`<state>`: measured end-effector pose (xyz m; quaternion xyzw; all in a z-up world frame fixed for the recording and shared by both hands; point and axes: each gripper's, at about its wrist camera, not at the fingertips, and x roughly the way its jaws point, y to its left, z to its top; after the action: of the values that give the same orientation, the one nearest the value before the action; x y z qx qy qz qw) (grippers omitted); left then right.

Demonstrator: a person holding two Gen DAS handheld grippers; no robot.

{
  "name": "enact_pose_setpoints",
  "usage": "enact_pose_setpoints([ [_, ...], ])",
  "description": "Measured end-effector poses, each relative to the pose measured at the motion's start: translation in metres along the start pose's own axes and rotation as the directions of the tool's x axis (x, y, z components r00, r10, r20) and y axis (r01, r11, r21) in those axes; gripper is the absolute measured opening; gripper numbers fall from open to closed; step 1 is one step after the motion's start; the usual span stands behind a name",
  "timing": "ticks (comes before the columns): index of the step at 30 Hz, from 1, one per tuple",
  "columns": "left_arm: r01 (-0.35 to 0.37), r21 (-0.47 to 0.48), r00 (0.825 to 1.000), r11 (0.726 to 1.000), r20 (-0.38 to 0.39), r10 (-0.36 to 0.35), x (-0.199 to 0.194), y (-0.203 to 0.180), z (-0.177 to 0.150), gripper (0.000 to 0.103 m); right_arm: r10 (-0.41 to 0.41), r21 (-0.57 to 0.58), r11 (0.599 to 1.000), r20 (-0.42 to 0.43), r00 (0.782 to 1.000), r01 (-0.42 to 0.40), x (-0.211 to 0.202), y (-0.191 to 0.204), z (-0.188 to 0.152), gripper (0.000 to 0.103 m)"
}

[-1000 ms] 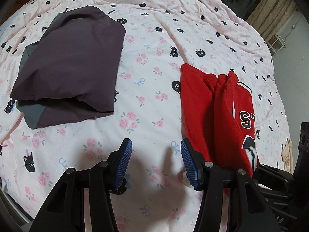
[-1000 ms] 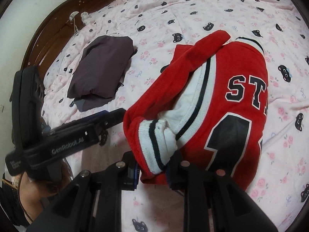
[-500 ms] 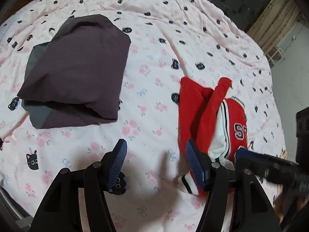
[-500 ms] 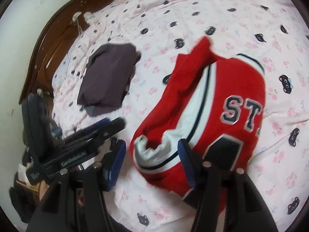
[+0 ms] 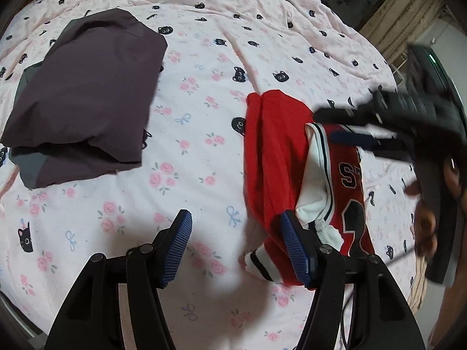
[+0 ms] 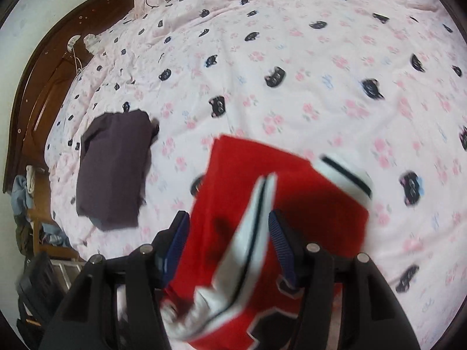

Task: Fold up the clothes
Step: 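Release the folded jersey and press it flat with both grippers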

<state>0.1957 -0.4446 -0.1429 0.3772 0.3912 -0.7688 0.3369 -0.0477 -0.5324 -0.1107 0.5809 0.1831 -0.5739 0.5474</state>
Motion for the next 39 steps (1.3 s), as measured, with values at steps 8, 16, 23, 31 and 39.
enact_pose_setpoints([
  [8, -0.014, 0.02, 1.0, 1.0, 0.014, 0.014, -0.007, -0.002, -0.003, 0.058, 0.014, 0.012, 1.0, -0.089, 0.996, -0.013, 0.05, 0.023, 0.041, 0.058],
  [16, -0.119, 0.07, 0.99, 0.99, -0.066, 0.124, 0.029, 0.001, -0.008, 0.058, 0.032, 0.089, 0.996, -0.14, 0.99, -0.02, 0.104, 0.015, 0.059, 0.059],
  [23, -0.094, 0.058, 0.994, 0.994, -0.048, 0.097, 0.02, 0.007, -0.009, 0.058, 0.237, 0.113, 0.965, 0.013, 0.972, -0.236, 0.05, 0.004, 0.046, 0.061],
  [31, -0.037, 0.033, 0.999, 0.999, 0.028, 0.036, 0.003, 0.004, -0.002, 0.058, 0.47, -0.019, 0.878, 0.223, 0.854, -0.479, -0.064, -0.023, -0.062, 0.073],
  [39, 0.025, 0.027, 0.998, 0.999, 0.064, -0.027, 0.0, -0.005, 0.003, 0.058, 0.276, -0.161, 0.956, 0.192, 0.942, -0.247, -0.074, -0.023, -0.163, 0.074],
])
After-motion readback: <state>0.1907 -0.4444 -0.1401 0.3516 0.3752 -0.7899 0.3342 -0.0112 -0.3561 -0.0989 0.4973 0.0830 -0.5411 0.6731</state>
